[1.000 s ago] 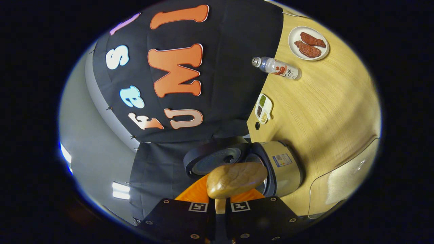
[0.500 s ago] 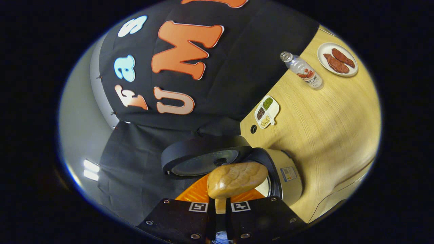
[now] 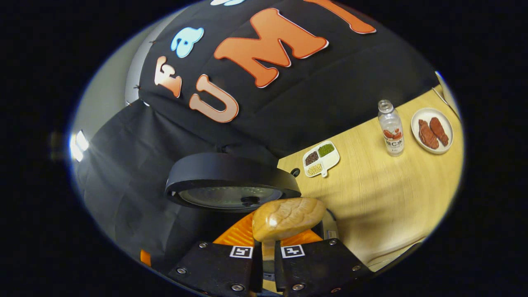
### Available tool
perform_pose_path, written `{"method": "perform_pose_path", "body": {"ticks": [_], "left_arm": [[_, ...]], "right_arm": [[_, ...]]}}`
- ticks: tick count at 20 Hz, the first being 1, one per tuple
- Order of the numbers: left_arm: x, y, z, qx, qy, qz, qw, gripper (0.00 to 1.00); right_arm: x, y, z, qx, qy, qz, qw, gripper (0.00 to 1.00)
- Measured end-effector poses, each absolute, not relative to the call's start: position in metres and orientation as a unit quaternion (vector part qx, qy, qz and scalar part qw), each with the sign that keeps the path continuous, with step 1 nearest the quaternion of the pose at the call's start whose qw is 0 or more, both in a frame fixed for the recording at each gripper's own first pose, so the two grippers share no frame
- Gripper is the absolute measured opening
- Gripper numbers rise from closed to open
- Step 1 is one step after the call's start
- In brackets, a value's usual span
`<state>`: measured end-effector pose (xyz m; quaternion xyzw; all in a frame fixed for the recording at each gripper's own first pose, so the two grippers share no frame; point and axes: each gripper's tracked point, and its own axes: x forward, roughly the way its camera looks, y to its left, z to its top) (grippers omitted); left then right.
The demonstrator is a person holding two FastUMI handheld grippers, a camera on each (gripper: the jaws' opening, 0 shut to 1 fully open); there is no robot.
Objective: Close the left gripper, press the button to open the rice cooker; take a wooden spoon from the chopstick holder with the right hand, scoop a spoonful of rice and pour it into the rice cooker, then put the wooden spoon back into the chopstick holder.
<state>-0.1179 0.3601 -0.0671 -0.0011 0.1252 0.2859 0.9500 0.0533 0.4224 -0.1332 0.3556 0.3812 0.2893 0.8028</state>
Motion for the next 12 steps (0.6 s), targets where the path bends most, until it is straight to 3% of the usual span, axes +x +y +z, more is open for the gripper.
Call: {"method": "perform_pose_path", "body": {"ticks": [4,5,6,12], "left_arm": [[-0.113,0.359,-0.072,0.003,0.135,0.282,0.95,0.89],[-0.112,0.358,-0.073,0.003,0.135,0.282,0.95,0.96],[-0.111,0.358,-0.074,0.002,0.136,0.282,0.95,0.89],[-0.115,0.364,-0.085,0.001,0.15,0.292,0.945,0.89]], "right_arm": [[0.055,0.433,-0.12,0.302,0.345,0.306,0.835,0.1],[0.055,0.436,-0.118,0.289,0.335,0.31,0.841,0.11],[0.054,0.438,-0.114,0.277,0.325,0.317,0.847,0.1],[0.044,0.458,-0.097,0.212,0.266,0.358,0.87,0.11]]}}
